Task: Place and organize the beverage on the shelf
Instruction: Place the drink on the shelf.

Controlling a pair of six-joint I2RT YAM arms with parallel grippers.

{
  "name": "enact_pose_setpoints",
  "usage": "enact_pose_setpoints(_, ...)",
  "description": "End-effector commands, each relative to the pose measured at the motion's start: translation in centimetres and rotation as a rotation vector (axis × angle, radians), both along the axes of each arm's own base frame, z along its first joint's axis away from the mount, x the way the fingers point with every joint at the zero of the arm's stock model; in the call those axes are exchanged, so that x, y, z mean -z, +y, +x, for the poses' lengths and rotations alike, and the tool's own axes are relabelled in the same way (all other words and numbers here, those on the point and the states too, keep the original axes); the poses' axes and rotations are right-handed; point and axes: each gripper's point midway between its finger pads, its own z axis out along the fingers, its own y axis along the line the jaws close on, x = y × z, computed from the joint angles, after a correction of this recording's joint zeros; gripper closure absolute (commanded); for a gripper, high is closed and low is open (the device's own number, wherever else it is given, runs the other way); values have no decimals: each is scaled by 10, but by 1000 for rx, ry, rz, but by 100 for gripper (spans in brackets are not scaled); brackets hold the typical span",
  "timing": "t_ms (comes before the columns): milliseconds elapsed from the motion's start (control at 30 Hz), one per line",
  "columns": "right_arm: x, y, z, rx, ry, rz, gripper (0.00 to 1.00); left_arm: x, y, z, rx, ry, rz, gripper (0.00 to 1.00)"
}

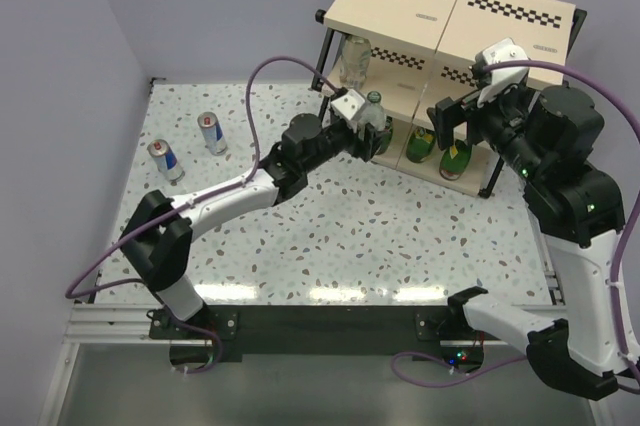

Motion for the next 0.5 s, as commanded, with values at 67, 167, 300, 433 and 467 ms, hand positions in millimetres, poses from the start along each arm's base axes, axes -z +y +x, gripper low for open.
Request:
enact_pose_setpoints(67,-7,-13,0,74,-8,21,1,-108,-9,19,-10,-214,-173,100)
enact_pose_setpoints(167,-6,-15,-1,84,-8,22,1,-118,-14,32,-21,-221,-180,100)
enact_pose_setpoints(300,-5,-18,-2,99,-9,20,1,-117,-24,47,-24,-212,-171,100)
enact_pose_setpoints(433,-5,-21,-4,114,-13,16,1,-125,-27,54,-24,-221,-185,100)
enact_pose_setpoints(467,-4,-22,-4,117,-11,15,1,-130,-27,56,-22,-226,-194,100)
